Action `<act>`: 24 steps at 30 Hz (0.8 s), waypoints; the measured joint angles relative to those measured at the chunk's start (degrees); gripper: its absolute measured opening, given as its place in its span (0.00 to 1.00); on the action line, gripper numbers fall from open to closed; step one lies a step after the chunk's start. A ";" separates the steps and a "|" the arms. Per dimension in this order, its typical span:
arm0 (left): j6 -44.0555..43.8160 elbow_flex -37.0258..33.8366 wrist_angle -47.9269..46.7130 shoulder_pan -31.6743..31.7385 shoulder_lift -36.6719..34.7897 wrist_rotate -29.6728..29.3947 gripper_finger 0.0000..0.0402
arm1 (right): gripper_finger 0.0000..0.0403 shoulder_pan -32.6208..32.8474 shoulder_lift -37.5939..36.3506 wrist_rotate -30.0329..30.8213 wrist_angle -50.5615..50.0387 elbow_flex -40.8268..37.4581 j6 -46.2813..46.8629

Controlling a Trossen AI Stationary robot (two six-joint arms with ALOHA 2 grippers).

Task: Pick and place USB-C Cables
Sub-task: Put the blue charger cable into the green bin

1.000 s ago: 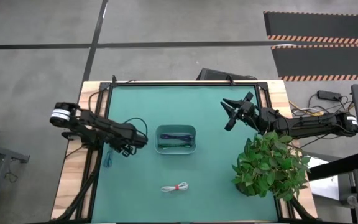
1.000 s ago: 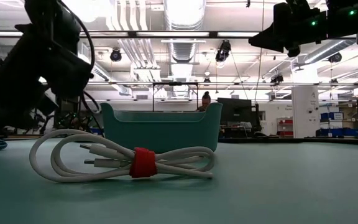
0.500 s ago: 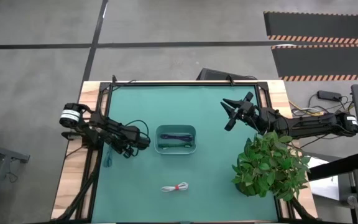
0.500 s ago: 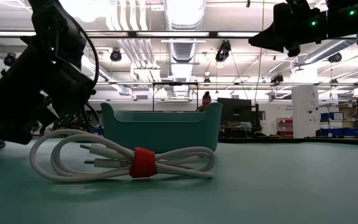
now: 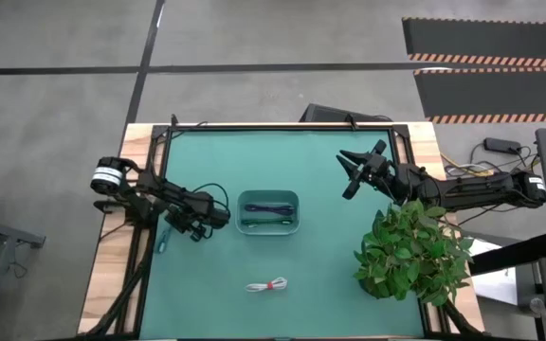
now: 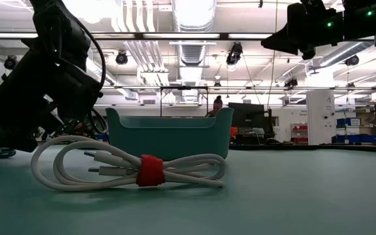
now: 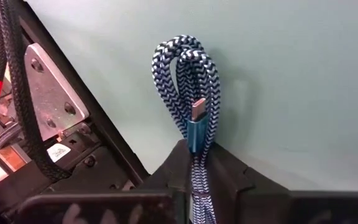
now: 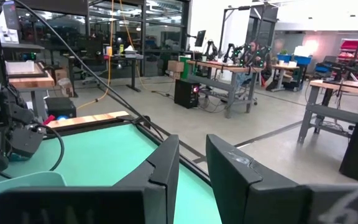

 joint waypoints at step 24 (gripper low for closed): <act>4.54 15.27 -5.58 0.02 -14.12 -14.65 0.03 | 0.18 0.00 0.00 0.00 0.02 0.00 -0.38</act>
